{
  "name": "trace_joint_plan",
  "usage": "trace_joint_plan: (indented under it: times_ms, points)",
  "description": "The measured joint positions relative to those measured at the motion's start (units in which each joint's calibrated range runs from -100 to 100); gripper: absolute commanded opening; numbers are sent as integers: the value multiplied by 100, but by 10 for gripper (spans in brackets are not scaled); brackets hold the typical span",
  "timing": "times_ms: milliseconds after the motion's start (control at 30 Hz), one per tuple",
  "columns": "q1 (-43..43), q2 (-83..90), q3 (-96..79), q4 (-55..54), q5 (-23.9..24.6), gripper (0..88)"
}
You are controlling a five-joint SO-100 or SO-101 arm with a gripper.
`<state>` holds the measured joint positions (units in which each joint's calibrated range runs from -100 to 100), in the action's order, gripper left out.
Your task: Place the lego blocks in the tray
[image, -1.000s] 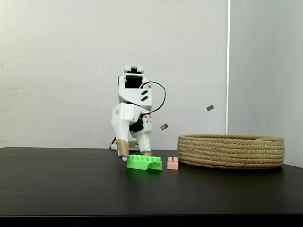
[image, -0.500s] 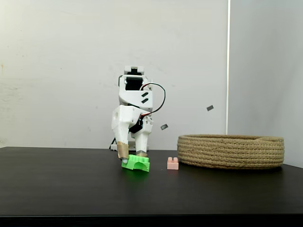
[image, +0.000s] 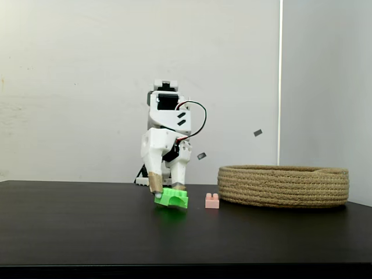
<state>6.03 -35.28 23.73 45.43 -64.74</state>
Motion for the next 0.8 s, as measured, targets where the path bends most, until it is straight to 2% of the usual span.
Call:
trace_joint_plan:
  times_ms: [367,633,800]
  points:
    - [-546,2171,-1140,187,664,0]
    - [-1881,3859,-2607,179,1368,0]
    - [-2695,4427,-3411,0,1621,0]
